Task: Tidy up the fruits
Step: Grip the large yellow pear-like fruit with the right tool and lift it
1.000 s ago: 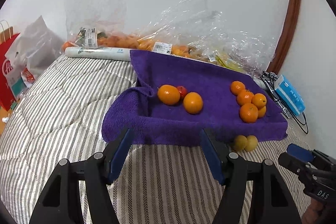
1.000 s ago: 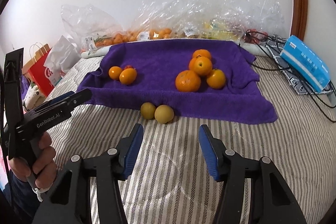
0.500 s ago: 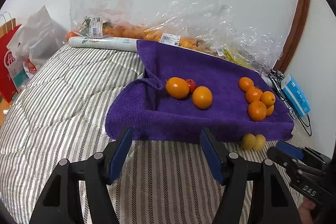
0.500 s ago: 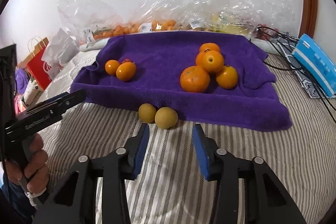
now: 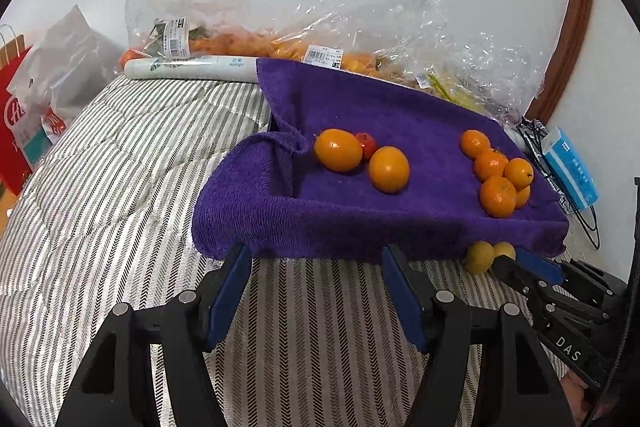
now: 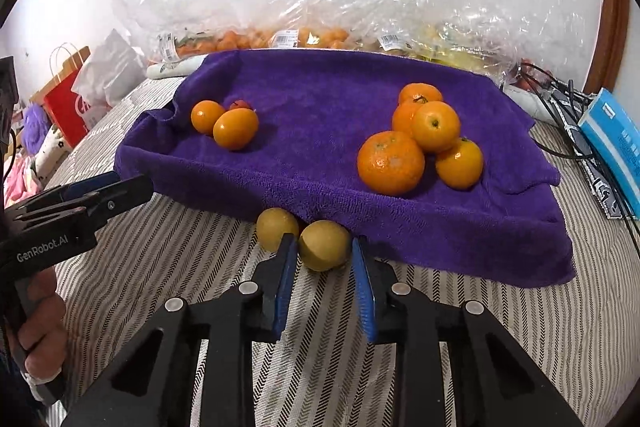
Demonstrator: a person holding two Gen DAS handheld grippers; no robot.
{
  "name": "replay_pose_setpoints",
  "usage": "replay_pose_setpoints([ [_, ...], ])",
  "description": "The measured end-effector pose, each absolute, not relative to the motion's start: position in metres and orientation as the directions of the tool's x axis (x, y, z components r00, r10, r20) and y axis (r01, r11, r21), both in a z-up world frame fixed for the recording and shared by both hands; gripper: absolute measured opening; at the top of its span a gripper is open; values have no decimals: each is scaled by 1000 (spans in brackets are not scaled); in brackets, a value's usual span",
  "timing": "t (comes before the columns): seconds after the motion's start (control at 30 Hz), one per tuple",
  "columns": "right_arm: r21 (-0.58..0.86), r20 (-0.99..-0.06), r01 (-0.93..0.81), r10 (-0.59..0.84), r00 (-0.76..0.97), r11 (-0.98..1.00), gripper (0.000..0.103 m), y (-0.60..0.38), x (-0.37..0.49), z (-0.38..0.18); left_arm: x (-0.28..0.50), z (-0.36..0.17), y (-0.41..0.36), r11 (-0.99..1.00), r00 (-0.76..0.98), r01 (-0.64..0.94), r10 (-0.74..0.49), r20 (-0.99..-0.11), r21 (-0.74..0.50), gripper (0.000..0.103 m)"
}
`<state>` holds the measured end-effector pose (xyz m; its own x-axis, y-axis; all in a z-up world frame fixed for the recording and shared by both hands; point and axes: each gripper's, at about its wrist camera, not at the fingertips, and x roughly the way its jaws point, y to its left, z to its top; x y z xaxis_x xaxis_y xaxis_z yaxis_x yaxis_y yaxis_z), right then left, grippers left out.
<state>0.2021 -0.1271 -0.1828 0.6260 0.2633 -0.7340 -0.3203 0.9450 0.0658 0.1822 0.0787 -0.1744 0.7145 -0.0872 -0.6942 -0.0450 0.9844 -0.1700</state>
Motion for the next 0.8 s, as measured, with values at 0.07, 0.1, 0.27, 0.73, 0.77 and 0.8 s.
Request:
replay_pose_setpoints([
  [0.07, 74, -733, -321, 270, 624, 944, 28, -128, 203, -183, 182, -175, 80, 984, 712, -50, -86, -697, -172, 65],
  [0.1, 75, -733, -322, 271, 624, 944, 28, -128, 203, -183, 183, -175, 80, 983, 710, -53, -86, -698, -175, 65],
  [0.27, 109, -735, -320, 293, 612, 941, 29, -132, 205, -184, 186, -178, 83, 981, 698, -78, -73, -712, -178, 65],
  [0.73, 114, -745, -294, 277, 607, 949, 29, -130, 205, -186, 188, -182, 87, 973, 689, -112, -71, -721, -203, 64],
  [0.77, 100, -747, -298, 270, 607, 949, 29, -128, 205, -186, 188, -182, 88, 972, 691, -112, -73, -719, -207, 64],
  [0.8, 93, -749, -301, 266, 607, 949, 29, -128, 204, -186, 188, -181, 88, 971, 693, -112, -76, -717, -212, 64],
])
